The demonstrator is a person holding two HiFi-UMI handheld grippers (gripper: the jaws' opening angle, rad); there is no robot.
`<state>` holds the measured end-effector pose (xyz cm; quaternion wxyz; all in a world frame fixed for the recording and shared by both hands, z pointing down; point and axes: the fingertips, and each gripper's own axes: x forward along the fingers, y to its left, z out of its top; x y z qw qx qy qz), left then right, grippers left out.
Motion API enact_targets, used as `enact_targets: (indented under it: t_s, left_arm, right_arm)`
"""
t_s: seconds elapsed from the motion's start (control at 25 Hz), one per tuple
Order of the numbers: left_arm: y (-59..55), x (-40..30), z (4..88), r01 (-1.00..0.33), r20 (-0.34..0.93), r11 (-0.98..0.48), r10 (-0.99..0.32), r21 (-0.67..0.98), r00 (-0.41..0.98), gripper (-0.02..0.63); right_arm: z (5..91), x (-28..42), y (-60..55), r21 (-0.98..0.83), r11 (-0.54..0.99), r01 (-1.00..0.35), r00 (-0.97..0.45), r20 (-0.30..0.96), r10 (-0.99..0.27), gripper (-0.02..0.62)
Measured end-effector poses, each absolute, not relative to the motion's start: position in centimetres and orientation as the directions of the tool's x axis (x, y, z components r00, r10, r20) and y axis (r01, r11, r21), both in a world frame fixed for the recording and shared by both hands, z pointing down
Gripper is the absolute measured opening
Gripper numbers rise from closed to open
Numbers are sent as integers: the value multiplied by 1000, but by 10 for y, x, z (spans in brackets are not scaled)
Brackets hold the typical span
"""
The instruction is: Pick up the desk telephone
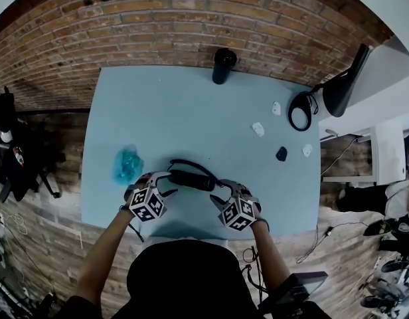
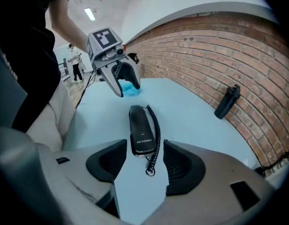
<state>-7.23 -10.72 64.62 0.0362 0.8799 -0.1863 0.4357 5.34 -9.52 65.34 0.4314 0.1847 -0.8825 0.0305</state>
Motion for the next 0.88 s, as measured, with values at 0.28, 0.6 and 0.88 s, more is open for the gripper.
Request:
enact_targets:
  t_s: [0.28, 0.6, 0.88]
  left_arm:
    - [-107, -64, 684, -137, 867, -984, -169, -118, 468, 287]
    - [-117, -63, 715, -56, 906, -996, -92, -75, 412, 287]
    - [-118, -67, 732, -23, 929, -999, -48, -43, 367, 299]
  right_arm:
    - [694, 52, -97, 77, 969, -234, -486, 854, -185, 236]
    - [711, 44, -104, 15, 979, -205, -469, 876, -112, 257]
    - [724, 43, -102, -6, 983, -181, -444, 893, -76, 258]
